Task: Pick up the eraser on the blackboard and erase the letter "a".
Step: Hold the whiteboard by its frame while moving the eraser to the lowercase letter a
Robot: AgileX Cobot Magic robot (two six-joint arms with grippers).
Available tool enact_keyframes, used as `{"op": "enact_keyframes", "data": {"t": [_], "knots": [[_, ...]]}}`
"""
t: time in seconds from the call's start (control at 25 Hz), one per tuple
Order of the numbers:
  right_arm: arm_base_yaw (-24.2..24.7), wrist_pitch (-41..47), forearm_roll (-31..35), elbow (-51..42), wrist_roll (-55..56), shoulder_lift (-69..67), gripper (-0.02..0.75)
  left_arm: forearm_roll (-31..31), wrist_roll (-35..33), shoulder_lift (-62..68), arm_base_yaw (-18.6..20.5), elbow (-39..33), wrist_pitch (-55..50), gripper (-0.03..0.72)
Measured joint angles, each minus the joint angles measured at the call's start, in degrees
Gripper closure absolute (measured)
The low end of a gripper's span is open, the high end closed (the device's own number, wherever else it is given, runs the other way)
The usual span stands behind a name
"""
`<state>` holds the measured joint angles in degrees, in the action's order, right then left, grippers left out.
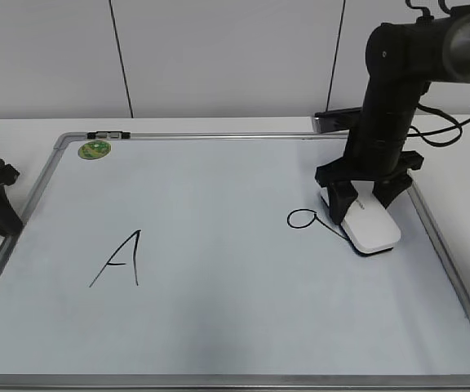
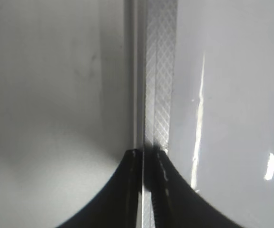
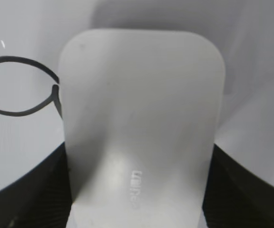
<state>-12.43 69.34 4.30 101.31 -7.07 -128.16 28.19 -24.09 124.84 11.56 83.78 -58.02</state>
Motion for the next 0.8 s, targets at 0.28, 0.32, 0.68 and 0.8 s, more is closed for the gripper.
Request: {"op": "enact_keyframes", "data": {"t": [0.28, 0.32, 0.68, 0.8], "knots": [[0.0, -0.5, -0.1, 0.5, -0.1, -1.3, 0.218, 0.0, 0.0, 0.0, 0.0, 0.0, 0.1, 0.657], [0.0, -0.2, -0.1, 0.6, -0.1, -1.4, 0.218, 0.0, 0.0, 0.0, 0.0, 0.0, 0.1, 0.657], [-2.0, -0.1, 1.1, 0.9, -1.0, -1.6, 0.218, 0.0, 0.0, 0.0, 0.0, 0.0, 0.1, 0.657], [-5.2, -0.3, 1.1, 1.1, -1.3, -2.0, 0.218, 0.0, 0.0, 0.0, 0.0, 0.1, 0.1, 0.657]]}}
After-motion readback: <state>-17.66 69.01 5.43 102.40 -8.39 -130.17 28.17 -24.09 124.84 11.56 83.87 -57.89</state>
